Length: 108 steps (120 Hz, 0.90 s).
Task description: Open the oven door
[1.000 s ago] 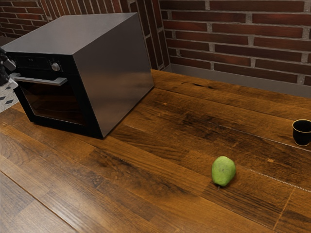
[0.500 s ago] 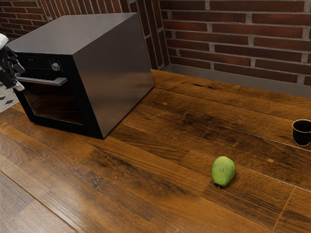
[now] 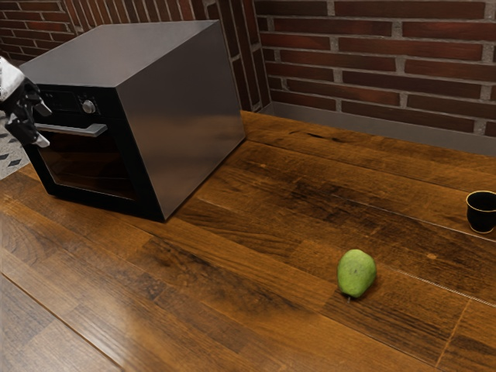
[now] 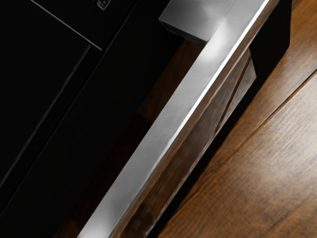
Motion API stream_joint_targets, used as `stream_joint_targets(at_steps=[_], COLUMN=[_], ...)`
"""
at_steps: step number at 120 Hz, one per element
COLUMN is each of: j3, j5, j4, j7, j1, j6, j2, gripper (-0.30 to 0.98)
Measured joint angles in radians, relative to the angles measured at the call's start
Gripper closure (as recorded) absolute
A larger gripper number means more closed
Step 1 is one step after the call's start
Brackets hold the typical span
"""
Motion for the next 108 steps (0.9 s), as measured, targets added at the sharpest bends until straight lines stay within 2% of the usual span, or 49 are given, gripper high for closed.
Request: stream_joint_targets(at_steps=[84,92,96,100,102,104,108], j3=[-0.017,-0.017,-0.024,-0.046,-0.067,-0.087,-0.111], j5=[0.001,0.0,0.004,0.029,0.05,0.071,0.107], j4=[-0.095,-0.148,-0.268,-0.48,-0.625,-0.8,-1.045], j7=[0.089,0.096,0.098,0.101,0.102,0.103,0.105], j1=[0.0,-0.002,-0.009,-0.019,-0.019,-0.016,-0.019], j6=[0.09,0.093,0.107,0.135,0.153,0.166,0.157], j2=[-0.007,-0.038,-0.124,-0.281,-0.396,-0.56,-0.861], gripper=[0.0,-0.01,0.03,0.09,0.14,0.28,0.22])
